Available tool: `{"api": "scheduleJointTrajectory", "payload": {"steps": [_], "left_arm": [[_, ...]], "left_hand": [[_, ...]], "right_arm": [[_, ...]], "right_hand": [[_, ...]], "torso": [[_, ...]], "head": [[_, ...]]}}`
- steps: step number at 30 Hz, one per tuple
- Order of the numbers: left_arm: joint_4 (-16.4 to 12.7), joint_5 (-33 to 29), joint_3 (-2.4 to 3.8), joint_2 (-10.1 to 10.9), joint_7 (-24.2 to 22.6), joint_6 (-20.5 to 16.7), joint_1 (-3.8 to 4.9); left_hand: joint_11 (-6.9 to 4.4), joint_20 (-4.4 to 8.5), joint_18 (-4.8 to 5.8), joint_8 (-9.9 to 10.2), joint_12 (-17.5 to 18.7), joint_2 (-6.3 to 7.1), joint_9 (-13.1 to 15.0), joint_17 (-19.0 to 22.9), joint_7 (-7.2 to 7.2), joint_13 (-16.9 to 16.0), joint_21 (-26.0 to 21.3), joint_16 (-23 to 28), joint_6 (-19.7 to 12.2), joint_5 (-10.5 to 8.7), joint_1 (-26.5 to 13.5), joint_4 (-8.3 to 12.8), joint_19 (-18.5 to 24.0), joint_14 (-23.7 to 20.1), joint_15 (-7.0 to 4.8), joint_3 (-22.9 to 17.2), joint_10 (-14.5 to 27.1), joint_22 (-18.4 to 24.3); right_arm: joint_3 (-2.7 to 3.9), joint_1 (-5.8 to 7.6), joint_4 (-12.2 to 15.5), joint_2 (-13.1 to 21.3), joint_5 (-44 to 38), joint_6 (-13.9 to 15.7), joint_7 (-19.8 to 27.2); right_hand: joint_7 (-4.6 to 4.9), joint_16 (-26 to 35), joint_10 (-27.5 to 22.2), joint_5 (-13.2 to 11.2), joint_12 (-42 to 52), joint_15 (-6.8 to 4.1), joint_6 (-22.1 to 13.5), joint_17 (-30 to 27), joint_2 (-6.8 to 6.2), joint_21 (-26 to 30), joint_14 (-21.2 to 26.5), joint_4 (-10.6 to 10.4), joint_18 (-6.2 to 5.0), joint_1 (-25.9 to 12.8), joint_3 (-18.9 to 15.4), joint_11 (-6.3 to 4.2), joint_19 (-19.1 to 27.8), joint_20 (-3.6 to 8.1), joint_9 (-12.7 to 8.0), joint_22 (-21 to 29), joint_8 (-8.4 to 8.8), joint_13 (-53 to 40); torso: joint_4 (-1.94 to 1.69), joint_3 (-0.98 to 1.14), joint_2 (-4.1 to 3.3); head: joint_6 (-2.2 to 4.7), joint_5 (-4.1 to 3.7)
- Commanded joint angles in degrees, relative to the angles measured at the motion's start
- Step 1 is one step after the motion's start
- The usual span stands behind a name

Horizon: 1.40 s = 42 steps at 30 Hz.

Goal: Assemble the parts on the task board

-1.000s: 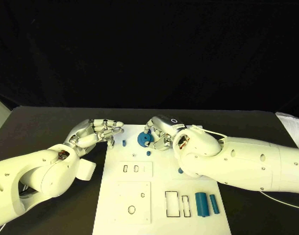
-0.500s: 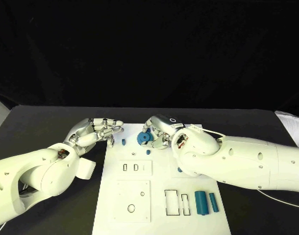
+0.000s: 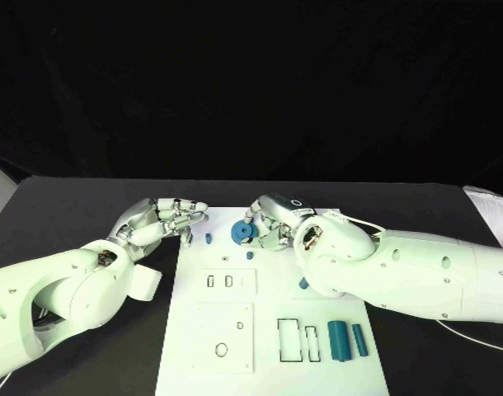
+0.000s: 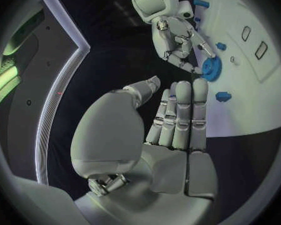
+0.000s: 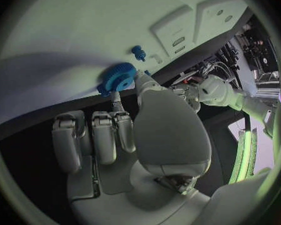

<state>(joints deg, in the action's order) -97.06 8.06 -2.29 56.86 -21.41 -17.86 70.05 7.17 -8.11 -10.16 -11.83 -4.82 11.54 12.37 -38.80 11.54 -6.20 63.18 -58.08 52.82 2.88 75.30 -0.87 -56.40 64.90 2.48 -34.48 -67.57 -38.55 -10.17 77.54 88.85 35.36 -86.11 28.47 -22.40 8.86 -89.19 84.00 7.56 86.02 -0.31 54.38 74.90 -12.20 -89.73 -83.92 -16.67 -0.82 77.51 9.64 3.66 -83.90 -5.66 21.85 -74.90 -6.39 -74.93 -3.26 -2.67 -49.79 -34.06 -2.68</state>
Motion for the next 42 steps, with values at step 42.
{"api": "scheduleJointTrajectory", "payload": {"steps": [42], "left_arm": [[1.5, 0.1, 0.03, -0.7, -0.7, 0.6, 0.04]], "left_hand": [[0.01, -0.18, 0.04, 0.2, 0.1, -0.01, 0.1, 0.2, -0.09, 0.1, 0.4, -0.3, -0.5, -0.07, -0.5, -0.1, 0.3, -0.2, 0.33, -0.4, 0.5, -0.2]], "right_arm": [[0.26, 2.41, 5.5, 21.2, 31.5, -2.7, 29.5]], "right_hand": [[0.27, 0.6, 0.3, 7.6, -2.6, 0.36, 0.4, 11.3, 0.09, 2.7, -5.1, 3.2, -0.06, 6.6, 3.6, 0.63, -4.3, -0.36, -1.4, -12.5, -0.18, -9.5]], "torso": [[0.82, 0.47, 0.93]], "head": [[0.31, -1.02]]}}
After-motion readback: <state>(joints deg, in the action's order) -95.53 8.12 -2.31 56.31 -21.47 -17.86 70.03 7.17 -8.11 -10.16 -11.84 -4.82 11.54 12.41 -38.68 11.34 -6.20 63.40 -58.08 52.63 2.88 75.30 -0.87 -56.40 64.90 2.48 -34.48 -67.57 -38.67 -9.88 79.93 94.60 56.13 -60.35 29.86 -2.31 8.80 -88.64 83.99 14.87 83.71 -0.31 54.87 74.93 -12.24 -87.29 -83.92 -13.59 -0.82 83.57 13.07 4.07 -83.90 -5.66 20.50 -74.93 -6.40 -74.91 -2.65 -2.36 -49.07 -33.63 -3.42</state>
